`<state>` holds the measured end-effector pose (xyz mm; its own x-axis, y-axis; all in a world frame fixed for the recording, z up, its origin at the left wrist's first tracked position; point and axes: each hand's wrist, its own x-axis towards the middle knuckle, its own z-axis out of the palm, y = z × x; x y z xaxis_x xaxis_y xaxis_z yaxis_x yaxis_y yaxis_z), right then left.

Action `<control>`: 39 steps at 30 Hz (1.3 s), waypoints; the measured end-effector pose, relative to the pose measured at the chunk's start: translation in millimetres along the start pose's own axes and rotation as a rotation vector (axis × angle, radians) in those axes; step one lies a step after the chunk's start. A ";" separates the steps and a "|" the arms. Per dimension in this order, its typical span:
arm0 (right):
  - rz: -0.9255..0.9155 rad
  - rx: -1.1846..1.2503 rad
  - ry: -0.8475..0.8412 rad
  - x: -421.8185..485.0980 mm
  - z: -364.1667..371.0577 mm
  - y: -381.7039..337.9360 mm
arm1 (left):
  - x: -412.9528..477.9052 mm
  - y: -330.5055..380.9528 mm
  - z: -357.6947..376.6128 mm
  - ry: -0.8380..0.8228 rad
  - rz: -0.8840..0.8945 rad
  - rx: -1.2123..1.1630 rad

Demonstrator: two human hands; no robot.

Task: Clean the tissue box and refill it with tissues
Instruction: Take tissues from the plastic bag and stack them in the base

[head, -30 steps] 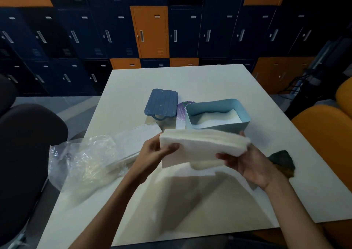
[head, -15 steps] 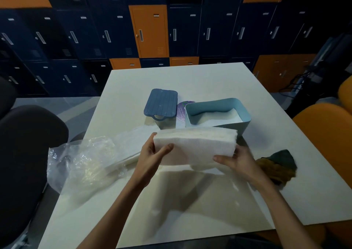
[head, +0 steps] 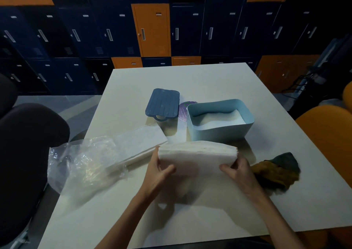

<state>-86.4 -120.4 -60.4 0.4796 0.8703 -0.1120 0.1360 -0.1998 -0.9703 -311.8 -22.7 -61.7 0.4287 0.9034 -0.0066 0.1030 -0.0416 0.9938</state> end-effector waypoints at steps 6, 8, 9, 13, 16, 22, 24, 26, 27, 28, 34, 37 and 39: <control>-0.029 -0.049 0.057 3.3 -7.4 -19.0 | 7.2 13.5 0.0 -0.018 -0.022 0.055; -0.090 0.002 0.089 7.6 -24.8 -50.3 | 18.6 43.2 4.4 -0.061 0.020 0.008; -0.126 -0.006 0.118 13.9 -36.0 -67.1 | 29.1 59.5 7.3 -0.080 0.032 0.007; -0.105 -0.176 0.143 70.4 -75.5 -108.8 | 86.9 114.9 29.7 -0.043 0.000 0.157; 0.005 -0.461 0.168 111.9 -83.8 -113.2 | 127.2 126.8 52.6 -0.059 -0.099 0.449; 0.031 -0.947 0.147 141.7 -72.4 -98.3 | 144.0 119.1 81.2 -0.145 -0.090 1.091; 0.013 -1.020 0.141 140.8 -70.5 -97.2 | 140.9 115.9 85.7 -0.131 -0.030 1.226; 0.000 -1.087 0.113 140.1 -69.4 -96.5 | 138.8 112.3 86.4 -0.144 0.003 1.346; -0.006 -1.117 0.096 139.8 -69.0 -96.1 | 138.4 110.1 86.0 -0.161 0.010 1.395; -0.012 -1.141 0.080 140.1 -68.8 -95.6 | 137.6 108.2 85.5 -0.176 0.020 1.437; -0.018 -1.280 -0.025 141.0 -72.8 -100.9 | 138.5 100.5 86.5 -0.052 0.152 1.499; -0.042 -1.258 -0.029 143.8 -73.3 -103.4 | 141.0 103.6 87.7 0.034 0.234 1.478; -0.054 -1.255 -0.030 145.8 -72.3 -103.8 | 142.6 106.2 90.8 0.025 0.261 1.453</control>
<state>32.1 -5.3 39.5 0.4303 0.8972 -0.0998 0.8923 -0.4395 -0.1032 -158.2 62.9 32.8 0.5623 0.8096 0.1683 0.8226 -0.5685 -0.0137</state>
